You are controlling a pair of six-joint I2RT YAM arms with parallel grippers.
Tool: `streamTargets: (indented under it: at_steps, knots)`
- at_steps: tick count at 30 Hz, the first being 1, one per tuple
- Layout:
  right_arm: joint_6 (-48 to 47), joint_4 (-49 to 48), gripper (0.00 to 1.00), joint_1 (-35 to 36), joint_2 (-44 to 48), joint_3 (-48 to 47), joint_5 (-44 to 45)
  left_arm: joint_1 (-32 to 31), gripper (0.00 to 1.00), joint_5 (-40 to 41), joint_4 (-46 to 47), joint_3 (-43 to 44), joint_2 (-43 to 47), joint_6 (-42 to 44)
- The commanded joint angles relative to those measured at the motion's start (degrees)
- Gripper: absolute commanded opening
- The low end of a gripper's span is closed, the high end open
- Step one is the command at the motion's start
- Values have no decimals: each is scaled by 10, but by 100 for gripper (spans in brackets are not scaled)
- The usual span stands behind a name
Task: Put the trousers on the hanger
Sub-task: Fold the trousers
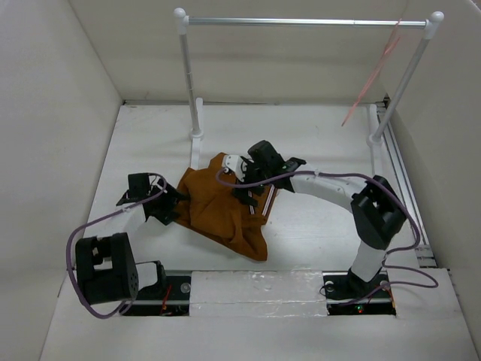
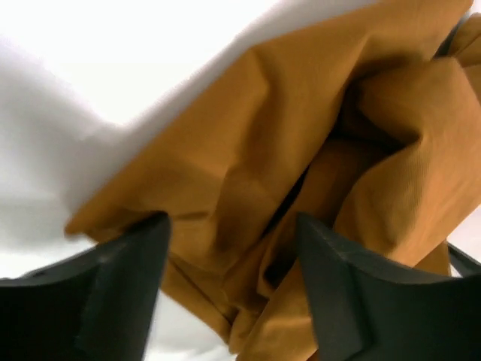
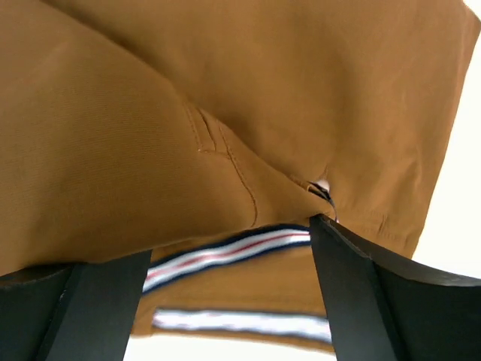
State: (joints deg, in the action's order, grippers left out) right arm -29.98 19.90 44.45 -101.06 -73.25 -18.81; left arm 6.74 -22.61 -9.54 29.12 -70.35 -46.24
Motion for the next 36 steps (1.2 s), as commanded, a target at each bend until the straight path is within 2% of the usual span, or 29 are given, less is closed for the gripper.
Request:
streamTargets:
  at_steps: [1,2,3,4,5,6,9,10,11,12,13,14,16,17,19,21,22,24,25,26,27,28,29,31,32,33,35,36]
  knots:
    - [-17,-109,88,1,-21,-29,-34,-4,61,-11,75,-6,-31,-18]
    - [-18,-112,80,1,-33,-36,-53,-4,43,-9,80,0,-37,-18]
    - [-17,-108,72,1,-47,-55,-74,-4,32,-6,81,4,-44,-15]
    - [-10,-111,57,1,-47,-59,-88,-4,23,-2,79,9,-44,-9]
    - [-2,-115,15,1,-43,-60,-95,-4,5,11,76,23,-42,-8]
    - [7,-119,0,1,-35,-53,-97,-4,0,20,69,32,-32,-5]
    - [40,-131,0,1,53,-22,-73,-4,0,48,44,69,12,5]
    - [58,-124,0,1,112,-7,-59,-4,0,58,24,82,26,7]
    - [62,-92,0,1,165,-9,-21,-4,0,84,-3,126,68,14]
    - [62,-75,0,1,165,-14,-21,-4,0,85,-3,126,68,14]
    - [64,-38,0,1,238,-32,6,-4,0,99,-17,177,101,16]
    - [64,-15,0,1,239,-32,6,-4,0,100,-28,177,101,16]
    - [67,35,0,6,291,-83,28,-4,0,121,-44,238,118,19]
    - [70,94,0,6,303,-107,36,-4,0,126,-63,263,130,21]
    - [74,144,0,13,332,-191,53,-4,0,153,-82,330,138,28]
    - [74,214,0,28,343,-257,80,-4,0,149,-96,360,143,55]
    - [76,237,0,28,352,-314,126,-4,0,137,-107,379,131,69]
    - [88,295,0,28,368,-341,213,-4,2,93,-152,384,112,110]
    - [92,310,0,28,379,-341,261,-4,22,77,-159,356,103,121]
    - [95,326,0,28,402,-303,325,-4,31,65,-159,333,104,129]
    - [111,331,0,19,415,-274,351,-4,41,44,-155,310,106,144]
    - [123,335,0,13,427,-242,373,-4,59,30,-150,263,107,151]
    - [134,333,0,5,441,-168,401,-11,66,16,-148,243,106,156]
    - [177,332,0,-32,471,-96,430,-26,73,-5,-145,201,91,166]
    - [187,320,0,-49,478,-64,437,-44,73,3,-138,189,87,162]
    - [202,310,0,-65,496,-2,441,-97,74,26,-130,180,82,156]
    - [221,302,0,-131,509,32,429,-166,76,60,-115,177,52,132]
    - [230,300,0,-153,520,48,427,-242,78,117,-121,195,31,124]
